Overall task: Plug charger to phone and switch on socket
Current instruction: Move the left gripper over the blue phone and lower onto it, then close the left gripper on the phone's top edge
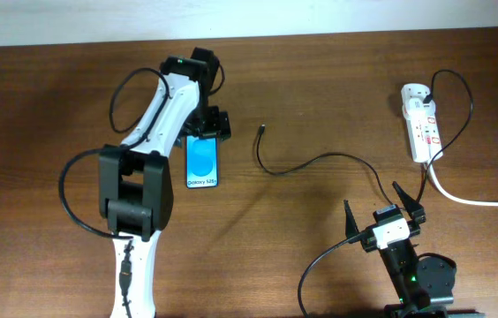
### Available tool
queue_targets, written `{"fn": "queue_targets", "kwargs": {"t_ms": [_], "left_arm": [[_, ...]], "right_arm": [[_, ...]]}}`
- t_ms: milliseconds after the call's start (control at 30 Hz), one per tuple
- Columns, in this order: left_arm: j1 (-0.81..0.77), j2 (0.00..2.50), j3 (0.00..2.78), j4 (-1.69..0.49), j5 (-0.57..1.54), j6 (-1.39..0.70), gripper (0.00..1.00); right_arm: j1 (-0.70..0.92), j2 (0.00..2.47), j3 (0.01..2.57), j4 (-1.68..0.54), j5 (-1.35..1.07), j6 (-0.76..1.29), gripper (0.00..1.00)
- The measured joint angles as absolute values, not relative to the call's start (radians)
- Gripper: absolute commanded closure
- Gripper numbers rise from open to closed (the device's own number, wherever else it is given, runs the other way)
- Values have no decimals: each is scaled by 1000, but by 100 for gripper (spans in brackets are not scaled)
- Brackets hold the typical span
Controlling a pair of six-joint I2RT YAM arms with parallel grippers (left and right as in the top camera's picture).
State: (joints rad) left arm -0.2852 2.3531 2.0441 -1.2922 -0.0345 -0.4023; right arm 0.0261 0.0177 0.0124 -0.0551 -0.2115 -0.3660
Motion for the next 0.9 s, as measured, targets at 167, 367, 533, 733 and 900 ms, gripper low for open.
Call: {"fn": "queue_targets", "kwargs": {"t_ms": [167,367,533,733,900], "left_arm": [[-285,2355,1968,-1225,-35,-405,1],[-285,2355,1924,-1182,-35,-382,1],[-285,2355,1910,-1155,-35,-365,1],[-285,2355,1909,-1146,-33,-363,0],[-284,2348,1888,-1134,-24,-363,0]], "right_arm": [[26,18,12,-55,-212,-366,2],[26,18,12,-55,-212,-366,2],[26,18,12,-55,-212,-367,2],[26,18,12,-55,-212,-366,2],[26,18,12,-55,-212,-367,2]]}}
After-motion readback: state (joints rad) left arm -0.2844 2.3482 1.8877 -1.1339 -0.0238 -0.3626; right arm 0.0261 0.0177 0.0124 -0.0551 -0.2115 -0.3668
